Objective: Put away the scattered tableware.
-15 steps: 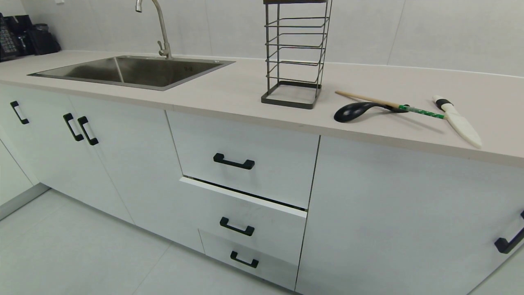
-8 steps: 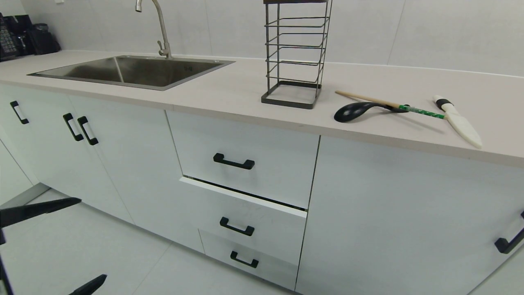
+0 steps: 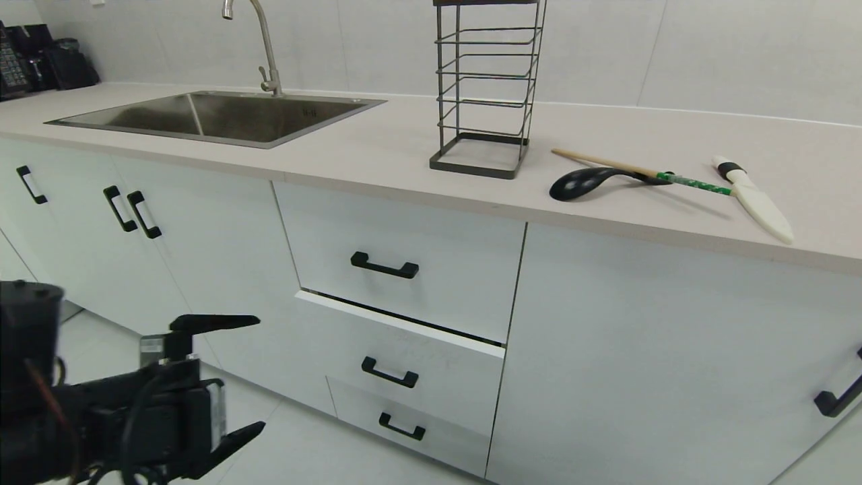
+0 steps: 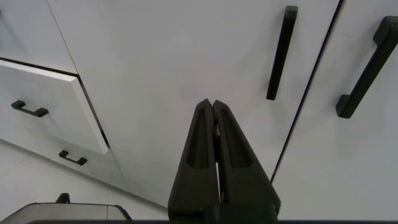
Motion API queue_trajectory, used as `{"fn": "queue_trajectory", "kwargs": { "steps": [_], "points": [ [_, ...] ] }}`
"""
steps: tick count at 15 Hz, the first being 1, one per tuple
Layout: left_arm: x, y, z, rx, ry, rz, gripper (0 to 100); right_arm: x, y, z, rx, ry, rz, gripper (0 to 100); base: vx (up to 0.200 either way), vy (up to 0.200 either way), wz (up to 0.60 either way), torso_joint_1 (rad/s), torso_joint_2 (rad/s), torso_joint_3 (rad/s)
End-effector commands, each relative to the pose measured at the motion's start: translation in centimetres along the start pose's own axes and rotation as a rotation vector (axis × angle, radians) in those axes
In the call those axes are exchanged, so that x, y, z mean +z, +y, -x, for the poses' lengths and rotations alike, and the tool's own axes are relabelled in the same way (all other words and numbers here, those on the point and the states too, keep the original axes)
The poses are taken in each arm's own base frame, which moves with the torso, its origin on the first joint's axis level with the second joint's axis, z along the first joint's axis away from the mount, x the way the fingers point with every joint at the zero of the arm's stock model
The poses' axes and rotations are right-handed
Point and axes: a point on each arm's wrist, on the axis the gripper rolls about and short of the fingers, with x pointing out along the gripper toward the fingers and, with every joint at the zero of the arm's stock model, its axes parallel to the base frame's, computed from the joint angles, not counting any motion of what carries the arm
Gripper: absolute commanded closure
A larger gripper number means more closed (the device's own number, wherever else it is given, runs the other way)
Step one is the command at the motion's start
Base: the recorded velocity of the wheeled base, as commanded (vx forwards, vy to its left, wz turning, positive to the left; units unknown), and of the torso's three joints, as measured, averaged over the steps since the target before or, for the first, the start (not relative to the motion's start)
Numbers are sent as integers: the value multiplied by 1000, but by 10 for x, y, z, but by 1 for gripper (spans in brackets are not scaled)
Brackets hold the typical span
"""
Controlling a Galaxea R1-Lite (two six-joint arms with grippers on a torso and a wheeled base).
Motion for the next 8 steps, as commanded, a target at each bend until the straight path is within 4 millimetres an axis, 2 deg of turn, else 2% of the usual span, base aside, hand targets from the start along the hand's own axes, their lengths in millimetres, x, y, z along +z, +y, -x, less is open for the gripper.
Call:
{"fn": "queue_trajectory", "kwargs": {
  "steps": [1,5,8],
  "points": [
    [-9,-9,-67,-149,11,-27,0,0,0,0,1,2,0,100,0,0,0,0,0,0],
    [-13,-18,-108,-232,5,-67,0,0,0,0,1,2,0,100,0,0,0,0,0,0],
    [-17,-27,-120,-288,14,-61,0,0,0,0,1,2,0,100,0,0,0,0,0,0]
  ]
}}
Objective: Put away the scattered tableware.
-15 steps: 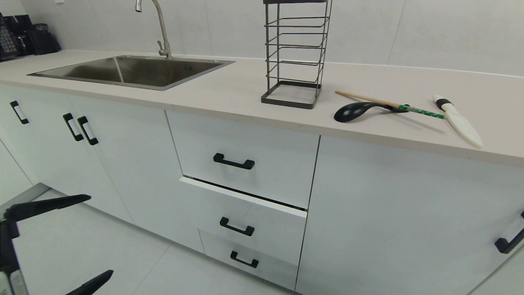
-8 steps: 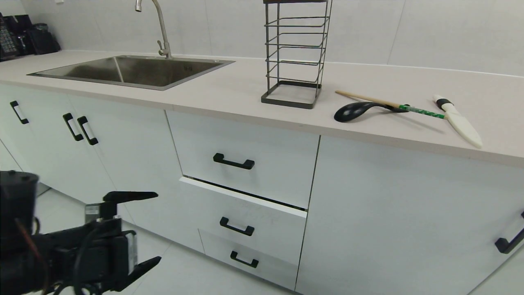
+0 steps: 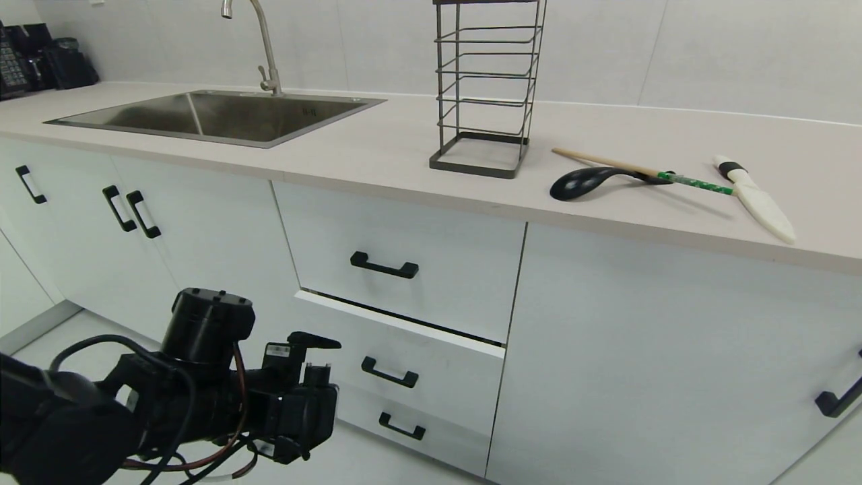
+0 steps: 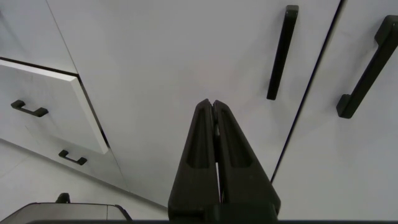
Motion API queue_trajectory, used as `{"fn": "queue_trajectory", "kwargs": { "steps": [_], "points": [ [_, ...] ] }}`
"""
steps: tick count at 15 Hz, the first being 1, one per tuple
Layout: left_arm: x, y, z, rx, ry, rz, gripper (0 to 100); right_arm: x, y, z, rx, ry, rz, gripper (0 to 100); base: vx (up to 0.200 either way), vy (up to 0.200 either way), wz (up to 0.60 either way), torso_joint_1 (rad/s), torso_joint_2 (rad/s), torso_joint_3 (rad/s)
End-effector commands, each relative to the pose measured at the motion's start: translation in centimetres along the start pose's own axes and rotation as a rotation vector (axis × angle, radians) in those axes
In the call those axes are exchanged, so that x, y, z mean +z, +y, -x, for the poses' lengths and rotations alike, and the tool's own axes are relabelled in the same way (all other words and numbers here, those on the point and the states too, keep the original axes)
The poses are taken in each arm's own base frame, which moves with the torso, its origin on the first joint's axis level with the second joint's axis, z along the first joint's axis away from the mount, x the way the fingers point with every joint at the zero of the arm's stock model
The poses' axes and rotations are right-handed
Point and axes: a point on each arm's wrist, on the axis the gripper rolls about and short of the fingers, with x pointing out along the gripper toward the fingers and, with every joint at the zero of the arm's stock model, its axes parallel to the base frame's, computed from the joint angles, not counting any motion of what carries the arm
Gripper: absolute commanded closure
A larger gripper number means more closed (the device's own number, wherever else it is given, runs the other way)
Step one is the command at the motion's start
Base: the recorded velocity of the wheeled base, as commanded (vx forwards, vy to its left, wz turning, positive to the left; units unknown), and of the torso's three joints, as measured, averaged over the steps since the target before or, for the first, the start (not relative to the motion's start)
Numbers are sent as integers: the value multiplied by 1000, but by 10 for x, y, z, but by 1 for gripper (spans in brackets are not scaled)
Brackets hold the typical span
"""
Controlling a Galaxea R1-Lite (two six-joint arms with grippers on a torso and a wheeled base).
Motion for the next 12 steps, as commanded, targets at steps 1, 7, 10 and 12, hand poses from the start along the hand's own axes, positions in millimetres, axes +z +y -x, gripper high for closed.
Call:
{"fn": "queue_trajectory", "kwargs": {
  "steps": [1,7,10,12],
  "points": [
    [-5,-9,-20,-80,13,12,0,0,0,0,0,2,0,100,0,0,0,0,0,0],
    [-5,-8,-28,-58,5,8,0,0,0,0,0,2,0,100,0,0,0,0,0,0],
    [-10,-14,-47,-99,12,13,0,0,0,0,0,2,0,100,0,0,0,0,0,0],
    [-13,-16,-60,-82,8,12,0,0,0,0,0,2,0,100,0,0,0,0,0,0]
  ]
}}
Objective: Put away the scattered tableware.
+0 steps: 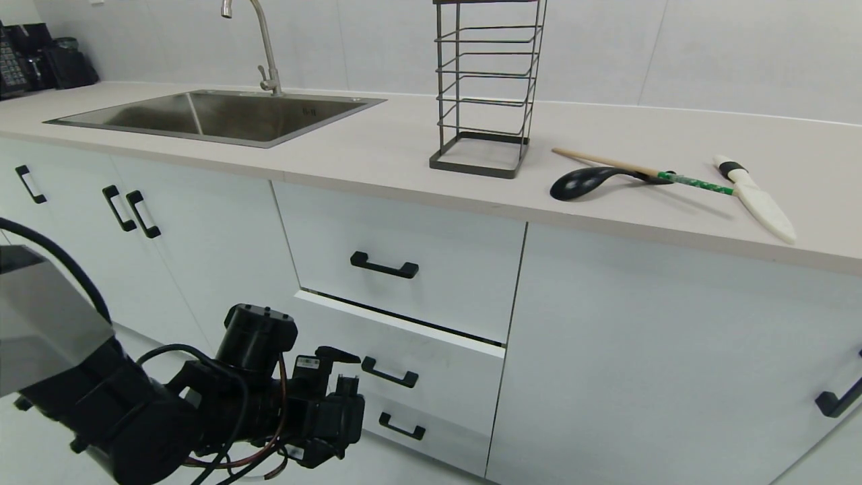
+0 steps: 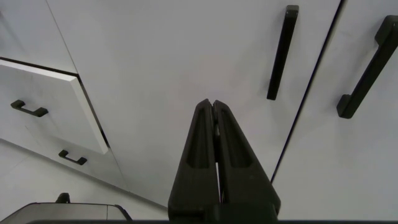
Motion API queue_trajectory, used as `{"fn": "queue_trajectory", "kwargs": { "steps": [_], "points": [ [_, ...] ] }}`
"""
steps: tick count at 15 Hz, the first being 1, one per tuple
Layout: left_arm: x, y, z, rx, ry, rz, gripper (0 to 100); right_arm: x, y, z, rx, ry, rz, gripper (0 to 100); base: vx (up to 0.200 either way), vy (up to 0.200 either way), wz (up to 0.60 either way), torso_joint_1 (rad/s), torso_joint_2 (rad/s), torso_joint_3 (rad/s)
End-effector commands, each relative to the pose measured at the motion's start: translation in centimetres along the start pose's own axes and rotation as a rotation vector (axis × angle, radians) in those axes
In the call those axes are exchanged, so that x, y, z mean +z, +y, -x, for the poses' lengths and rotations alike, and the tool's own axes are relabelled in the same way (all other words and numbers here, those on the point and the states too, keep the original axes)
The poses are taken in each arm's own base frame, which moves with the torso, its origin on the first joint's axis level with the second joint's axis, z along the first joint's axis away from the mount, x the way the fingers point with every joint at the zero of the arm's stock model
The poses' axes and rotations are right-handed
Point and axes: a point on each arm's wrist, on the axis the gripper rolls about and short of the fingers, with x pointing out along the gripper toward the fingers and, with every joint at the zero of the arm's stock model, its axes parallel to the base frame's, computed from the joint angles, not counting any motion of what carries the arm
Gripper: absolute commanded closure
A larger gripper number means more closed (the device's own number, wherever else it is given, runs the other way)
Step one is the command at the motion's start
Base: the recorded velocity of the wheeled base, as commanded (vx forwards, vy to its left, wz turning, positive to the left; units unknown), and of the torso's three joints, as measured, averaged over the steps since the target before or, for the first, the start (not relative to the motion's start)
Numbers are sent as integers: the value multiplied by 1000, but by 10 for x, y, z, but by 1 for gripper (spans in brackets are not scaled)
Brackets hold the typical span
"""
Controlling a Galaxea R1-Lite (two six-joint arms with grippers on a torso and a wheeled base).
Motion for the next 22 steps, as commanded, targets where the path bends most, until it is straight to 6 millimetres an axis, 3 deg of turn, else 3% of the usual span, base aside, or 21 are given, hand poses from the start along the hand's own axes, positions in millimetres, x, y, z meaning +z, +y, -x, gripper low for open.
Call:
{"fn": "queue_trajectory", "kwargs": {
  "steps": [1,8,13,16,22],
  "points": [
    [-6,-6,-16,-24,7,15,0,0,0,0,0,2,0,100,0,0,0,0,0,0],
    [-15,-8,-43,19,39,39,0,0,0,0,0,2,0,100,0,0,0,0,0,0],
    [-10,-12,-57,18,16,49,0,0,0,0,0,2,0,100,0,0,0,0,0,0],
    [-5,-6,-81,23,-5,29,0,0,0,0,0,2,0,100,0,0,0,0,0,0],
    [-6,-14,-95,-14,-3,30,0,0,0,0,0,2,0,100,0,0,0,0,0,0]
  ]
}}
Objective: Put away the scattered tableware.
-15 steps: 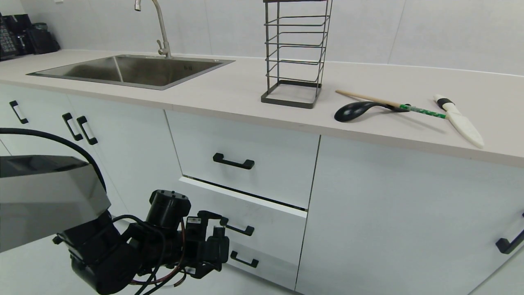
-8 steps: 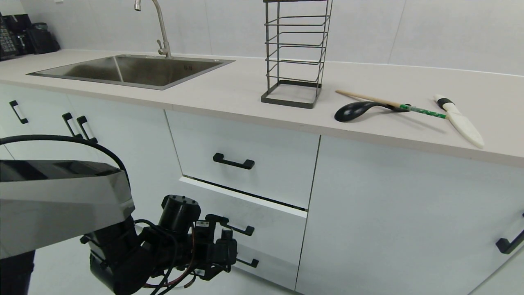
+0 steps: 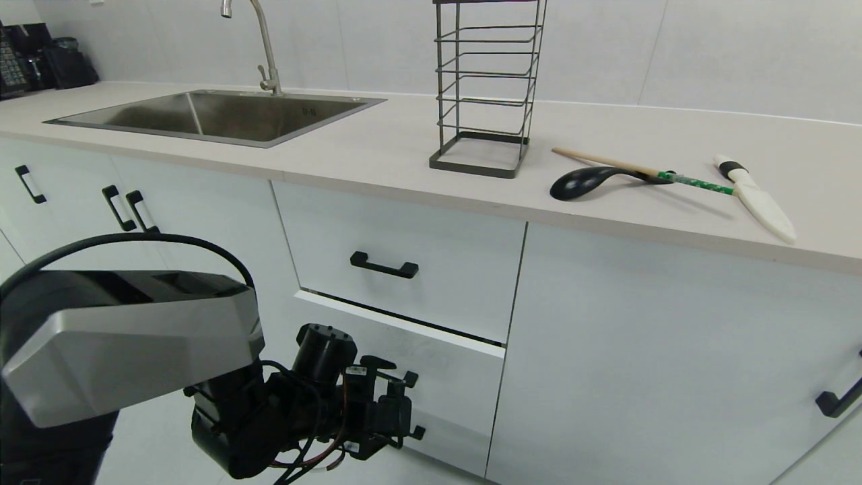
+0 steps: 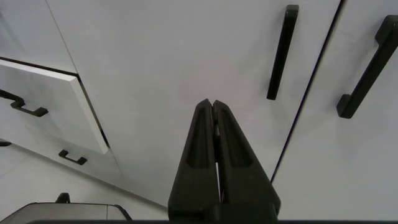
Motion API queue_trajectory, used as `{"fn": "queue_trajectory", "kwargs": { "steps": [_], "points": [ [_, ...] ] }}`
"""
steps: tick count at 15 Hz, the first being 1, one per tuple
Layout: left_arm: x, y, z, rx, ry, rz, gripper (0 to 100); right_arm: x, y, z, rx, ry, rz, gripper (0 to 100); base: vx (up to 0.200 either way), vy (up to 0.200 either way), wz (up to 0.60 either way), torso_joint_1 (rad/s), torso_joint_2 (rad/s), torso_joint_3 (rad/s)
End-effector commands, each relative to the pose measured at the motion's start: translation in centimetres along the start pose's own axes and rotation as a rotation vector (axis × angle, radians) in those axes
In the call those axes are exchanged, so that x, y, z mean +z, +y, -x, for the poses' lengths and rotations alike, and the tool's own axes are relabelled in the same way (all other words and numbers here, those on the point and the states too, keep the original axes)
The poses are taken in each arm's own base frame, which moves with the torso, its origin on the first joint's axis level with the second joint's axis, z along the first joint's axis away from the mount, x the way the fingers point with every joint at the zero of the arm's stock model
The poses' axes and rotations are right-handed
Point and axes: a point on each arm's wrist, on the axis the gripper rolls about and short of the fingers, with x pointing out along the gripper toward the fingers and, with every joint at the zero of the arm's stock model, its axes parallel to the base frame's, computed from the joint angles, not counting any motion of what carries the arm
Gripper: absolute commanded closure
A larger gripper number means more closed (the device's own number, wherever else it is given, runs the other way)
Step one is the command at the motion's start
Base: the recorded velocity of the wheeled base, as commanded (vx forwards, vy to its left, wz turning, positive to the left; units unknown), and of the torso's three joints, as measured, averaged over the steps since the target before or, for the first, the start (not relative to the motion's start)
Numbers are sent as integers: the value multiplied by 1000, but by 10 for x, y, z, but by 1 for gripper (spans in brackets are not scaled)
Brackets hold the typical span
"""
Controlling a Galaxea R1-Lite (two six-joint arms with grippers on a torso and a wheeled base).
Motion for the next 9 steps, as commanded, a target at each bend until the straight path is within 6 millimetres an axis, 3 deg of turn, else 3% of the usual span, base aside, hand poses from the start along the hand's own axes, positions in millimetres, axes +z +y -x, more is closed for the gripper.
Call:
{"fn": "queue_trajectory", "kwargs": {
  "steps": [1,9],
  "points": [
    [-5,-5,-7,-20,10,8,0,0,0,0,0,2,0,100,0,0,0,0,0,0],
    [-9,-8,-26,-31,10,8,0,0,0,0,0,2,0,100,0,0,0,0,0,0]
  ]
}}
